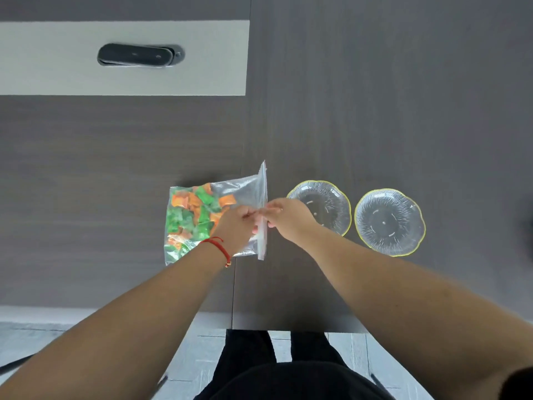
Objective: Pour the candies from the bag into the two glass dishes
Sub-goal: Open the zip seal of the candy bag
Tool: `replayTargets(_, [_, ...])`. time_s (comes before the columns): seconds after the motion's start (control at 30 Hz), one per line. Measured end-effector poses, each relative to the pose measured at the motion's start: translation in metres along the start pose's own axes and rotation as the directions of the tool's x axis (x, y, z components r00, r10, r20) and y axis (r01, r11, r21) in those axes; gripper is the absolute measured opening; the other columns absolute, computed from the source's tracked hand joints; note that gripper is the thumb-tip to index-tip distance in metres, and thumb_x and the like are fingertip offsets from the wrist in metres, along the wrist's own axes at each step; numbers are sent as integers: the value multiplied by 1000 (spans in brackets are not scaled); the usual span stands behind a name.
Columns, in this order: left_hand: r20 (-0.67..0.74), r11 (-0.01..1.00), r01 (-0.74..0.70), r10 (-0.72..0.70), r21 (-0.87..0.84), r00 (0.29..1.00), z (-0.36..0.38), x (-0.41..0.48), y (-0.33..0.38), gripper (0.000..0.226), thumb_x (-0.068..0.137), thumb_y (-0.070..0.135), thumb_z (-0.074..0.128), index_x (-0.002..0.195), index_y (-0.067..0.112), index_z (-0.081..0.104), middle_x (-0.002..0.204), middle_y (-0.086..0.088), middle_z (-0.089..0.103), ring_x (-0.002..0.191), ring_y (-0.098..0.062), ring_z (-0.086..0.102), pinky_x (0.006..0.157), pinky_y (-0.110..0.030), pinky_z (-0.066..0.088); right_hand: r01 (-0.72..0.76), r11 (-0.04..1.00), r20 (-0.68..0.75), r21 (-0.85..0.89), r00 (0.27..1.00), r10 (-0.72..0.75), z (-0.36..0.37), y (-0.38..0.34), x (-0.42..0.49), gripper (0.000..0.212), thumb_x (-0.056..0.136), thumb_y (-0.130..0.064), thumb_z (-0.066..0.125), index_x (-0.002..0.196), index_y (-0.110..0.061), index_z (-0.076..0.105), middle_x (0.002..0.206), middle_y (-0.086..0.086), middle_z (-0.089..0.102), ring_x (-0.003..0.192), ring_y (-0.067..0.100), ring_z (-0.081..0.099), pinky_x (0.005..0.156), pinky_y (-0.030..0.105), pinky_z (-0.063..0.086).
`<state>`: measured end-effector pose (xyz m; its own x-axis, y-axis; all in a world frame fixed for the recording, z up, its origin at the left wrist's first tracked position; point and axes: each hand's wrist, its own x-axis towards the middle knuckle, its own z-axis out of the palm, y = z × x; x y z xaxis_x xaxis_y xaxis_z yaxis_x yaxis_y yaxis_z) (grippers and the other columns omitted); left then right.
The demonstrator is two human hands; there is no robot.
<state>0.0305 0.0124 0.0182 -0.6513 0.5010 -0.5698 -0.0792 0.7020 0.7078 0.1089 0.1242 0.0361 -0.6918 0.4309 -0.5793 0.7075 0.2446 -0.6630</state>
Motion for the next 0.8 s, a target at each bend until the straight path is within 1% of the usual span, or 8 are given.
replayTargets(0.1, [49, 993, 51, -46, -106, 998, -9, -10, 7, 17, 83, 14, 55, 67, 18, 61, 74, -11, 69, 62, -18, 59, 64, -32, 54, -7, 998, 10, 61, 1000, 7, -4, -7, -1, 24, 87, -23, 58, 93, -6, 73, 87, 11, 75, 83, 32, 69, 70, 40, 57])
replayTargets(0.13, [59, 981, 77, -67, -176, 996, -12, -11, 11, 16, 81, 14, 55, 68, 20, 61, 71, -9, 67, 63, -19, 57, 62, -30, 51, 5, 999, 0, 44, 1000, -5, -5, -9, -3, 24, 87, -24, 59, 92, -5, 73, 90, 13, 75, 77, 31, 68, 66, 38, 56])
replayTargets(0.23, [-40, 948, 78, -95, -307, 995, -16, -17, 20, 9, 84, 14, 58, 77, 18, 61, 79, -4, 65, 76, -20, 64, 72, -34, 56, 20, 1000, -14, 22, 1000, -20, -9, -14, -11, 24, 86, -33, 64, 86, -11, 73, 78, 7, 71, 57, 17, 52, 50, 25, 39])
replayTargets(0.37, [-97, 950, 97, -131, -297, 987, -21, -26, 27, 19, 72, 31, 76, 71, 15, 65, 74, -4, 69, 72, -19, 67, 74, -33, 59, 79, 986, 15, -149, 997, -77, 2, -20, -17, 27, 87, -32, 60, 63, -22, 54, 74, 7, 66, 59, 20, 52, 53, 28, 39])
replayTargets(0.47, [-57, 926, 171, -201, -338, 978, -25, -26, 28, 14, 76, 20, 73, 74, 8, 65, 76, -12, 69, 70, -22, 67, 78, -41, 59, 104, 977, 22, -187, 995, -101, 6, -23, -19, 33, 86, -34, 61, 57, -26, 47, 65, 1, 59, 59, 18, 50, 54, 28, 35])
replayTargets(0.57, [-21, 891, 208, -237, -404, 971, -28, -27, 28, 11, 85, 5, 59, 75, 3, 61, 83, -19, 65, 66, -24, 66, 73, -42, 60, 95, 994, 20, -45, 995, -94, 7, -22, -21, 20, 81, -37, 70, 68, -26, 60, 61, -7, 59, 53, 6, 46, 52, 25, 34])
replayTargets(0.7, [47, 861, 255, -262, -440, 964, -34, -29, 29, 6, 84, 3, 58, 90, 2, 61, 93, -19, 65, 77, -28, 68, 69, -38, 61, 100, 995, 53, 15, 994, -100, 6, -21, -25, 15, 84, -33, 69, 82, -19, 68, 63, -5, 63, 57, 9, 54, 53, 23, 36])
replayTargets(0.8, [28, 817, 244, -270, -523, 963, -37, -35, 29, 4, 83, 0, 61, 79, -1, 61, 78, -18, 63, 69, -24, 65, 62, -32, 61, 94, 994, 56, 63, 994, -98, 2, -22, -28, 17, 92, -30, 57, 93, -17, 69, 77, -5, 70, 62, 8, 65, 53, 19, 38])
